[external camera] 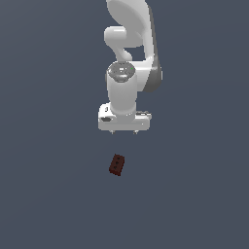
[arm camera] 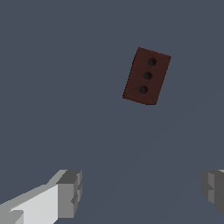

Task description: Pick up the object and move it to a goal position.

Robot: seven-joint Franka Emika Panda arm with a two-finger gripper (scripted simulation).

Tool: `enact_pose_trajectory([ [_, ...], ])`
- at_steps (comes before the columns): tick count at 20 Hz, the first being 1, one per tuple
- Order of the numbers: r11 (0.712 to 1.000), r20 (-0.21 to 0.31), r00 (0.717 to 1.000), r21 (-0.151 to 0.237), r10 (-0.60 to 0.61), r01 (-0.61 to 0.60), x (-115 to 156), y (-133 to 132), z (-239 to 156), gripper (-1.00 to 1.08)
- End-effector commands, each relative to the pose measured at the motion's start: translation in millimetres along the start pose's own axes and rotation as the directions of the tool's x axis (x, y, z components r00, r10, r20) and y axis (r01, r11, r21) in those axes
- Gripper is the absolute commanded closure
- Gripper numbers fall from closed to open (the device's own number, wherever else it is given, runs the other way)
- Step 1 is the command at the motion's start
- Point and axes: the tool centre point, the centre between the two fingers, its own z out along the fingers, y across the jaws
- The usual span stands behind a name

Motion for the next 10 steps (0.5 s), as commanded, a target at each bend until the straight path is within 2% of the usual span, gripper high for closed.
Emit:
enact_pose_trajectory([
  [1,1.0,0.0,1.0,0.0,0.0,0.0,0.0,0.0,0.0,-0.92],
  [10,0.996,-0.034,0.996,-0.017,-0.084,0.084,6.8,-24.9,-11.2,-0.92],
])
